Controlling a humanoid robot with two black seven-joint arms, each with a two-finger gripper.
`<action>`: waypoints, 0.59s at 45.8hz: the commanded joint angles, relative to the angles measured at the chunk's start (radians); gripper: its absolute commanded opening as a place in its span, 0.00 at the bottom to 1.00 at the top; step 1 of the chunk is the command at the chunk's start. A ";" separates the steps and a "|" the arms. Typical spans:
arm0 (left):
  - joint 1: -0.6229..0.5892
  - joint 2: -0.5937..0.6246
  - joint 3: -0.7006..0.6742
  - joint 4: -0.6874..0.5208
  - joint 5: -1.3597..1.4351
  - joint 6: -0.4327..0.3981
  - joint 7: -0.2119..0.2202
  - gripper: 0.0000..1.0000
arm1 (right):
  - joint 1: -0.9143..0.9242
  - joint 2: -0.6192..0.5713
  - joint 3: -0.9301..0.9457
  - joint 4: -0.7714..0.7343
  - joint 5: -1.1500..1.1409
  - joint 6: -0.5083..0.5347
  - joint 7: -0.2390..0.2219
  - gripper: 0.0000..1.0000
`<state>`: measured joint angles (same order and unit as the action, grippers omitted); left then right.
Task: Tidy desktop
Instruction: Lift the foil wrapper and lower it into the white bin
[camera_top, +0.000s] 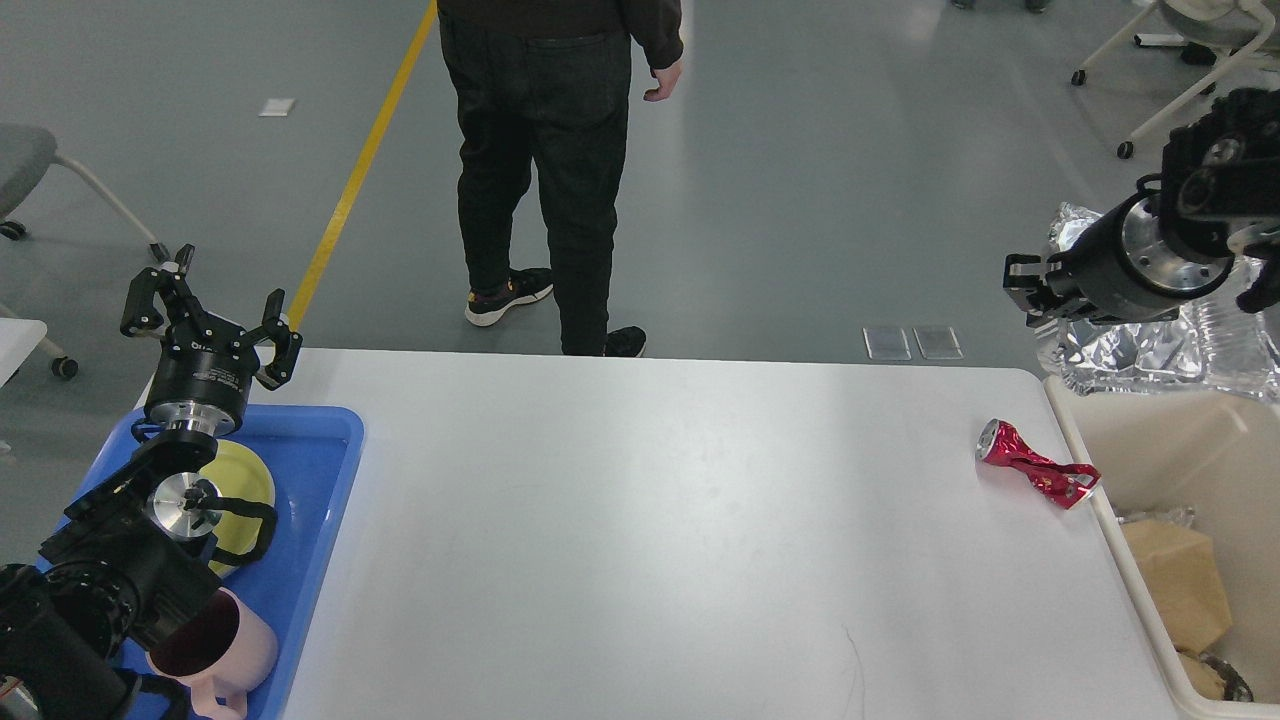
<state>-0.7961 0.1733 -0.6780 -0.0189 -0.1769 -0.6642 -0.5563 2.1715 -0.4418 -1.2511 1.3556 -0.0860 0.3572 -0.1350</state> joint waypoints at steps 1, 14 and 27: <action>0.000 0.000 0.000 0.000 0.000 0.000 0.000 0.96 | 0.019 -0.011 -0.002 -0.015 0.000 -0.001 0.000 0.00; 0.000 0.000 0.000 0.000 -0.001 0.000 0.000 0.96 | -0.290 -0.089 -0.008 -0.311 -0.004 -0.086 -0.002 0.00; 0.000 0.000 0.000 -0.001 -0.001 0.000 0.000 0.96 | -0.795 -0.104 0.085 -0.722 0.014 -0.270 0.000 0.39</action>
<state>-0.7961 0.1733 -0.6780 -0.0183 -0.1765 -0.6642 -0.5570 1.5463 -0.5482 -1.2242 0.7810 -0.0753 0.1507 -0.1354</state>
